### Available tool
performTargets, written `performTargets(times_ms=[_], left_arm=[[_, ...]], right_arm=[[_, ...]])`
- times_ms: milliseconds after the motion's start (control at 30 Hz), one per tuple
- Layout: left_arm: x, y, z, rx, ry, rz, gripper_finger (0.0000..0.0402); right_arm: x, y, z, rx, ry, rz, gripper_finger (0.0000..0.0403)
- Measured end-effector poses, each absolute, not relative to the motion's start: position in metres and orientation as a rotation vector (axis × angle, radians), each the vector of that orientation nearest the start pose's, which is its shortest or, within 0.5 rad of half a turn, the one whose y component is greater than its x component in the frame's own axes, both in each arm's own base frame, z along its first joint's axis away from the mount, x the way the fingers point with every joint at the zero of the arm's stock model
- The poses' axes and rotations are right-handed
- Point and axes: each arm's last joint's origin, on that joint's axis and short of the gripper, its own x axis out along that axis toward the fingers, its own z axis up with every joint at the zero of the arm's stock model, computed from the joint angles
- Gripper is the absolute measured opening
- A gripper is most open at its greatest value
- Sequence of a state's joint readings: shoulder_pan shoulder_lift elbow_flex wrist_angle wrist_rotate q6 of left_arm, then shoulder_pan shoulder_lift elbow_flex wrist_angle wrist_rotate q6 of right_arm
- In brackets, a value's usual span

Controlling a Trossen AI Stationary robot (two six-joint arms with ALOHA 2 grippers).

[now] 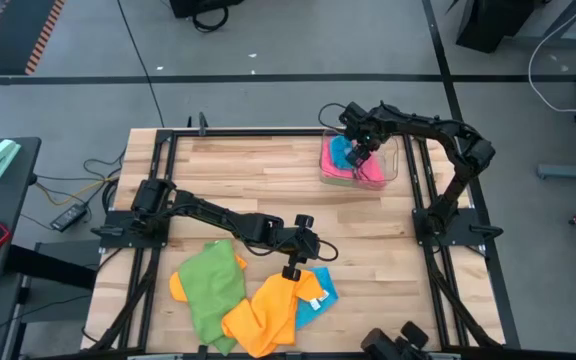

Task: Fold microfiber towels
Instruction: Put the pink towel into the transparent bin

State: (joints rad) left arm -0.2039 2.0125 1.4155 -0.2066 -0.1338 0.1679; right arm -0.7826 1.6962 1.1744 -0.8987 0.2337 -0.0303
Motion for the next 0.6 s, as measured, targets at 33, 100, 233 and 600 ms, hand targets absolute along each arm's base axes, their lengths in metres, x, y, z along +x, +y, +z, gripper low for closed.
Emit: performTargets(times_ms=[33, 100, 233, 600], left_arm=[[0.428, -0.085, 0.185, 0.294, 0.786, -0.133, 0.0059], [0.428, -0.085, 0.185, 0.294, 0.786, -0.133, 0.0061], [0.428, -0.085, 0.185, 0.294, 0.786, -0.133, 0.0059], [0.428, -0.085, 0.185, 0.294, 0.787, -0.133, 0.0055]], right_arm=[[0.217, -0.224, 0.200, 0.371, 1.404, -0.782, 0.0172], [0.219, -0.225, 0.197, 0.335, 1.381, -0.742, 0.0172], [0.219, -0.225, 0.188, 0.294, 1.362, -0.721, 0.0172], [0.205, -0.214, 0.162, 0.276, 1.456, -0.723, 0.0172]])
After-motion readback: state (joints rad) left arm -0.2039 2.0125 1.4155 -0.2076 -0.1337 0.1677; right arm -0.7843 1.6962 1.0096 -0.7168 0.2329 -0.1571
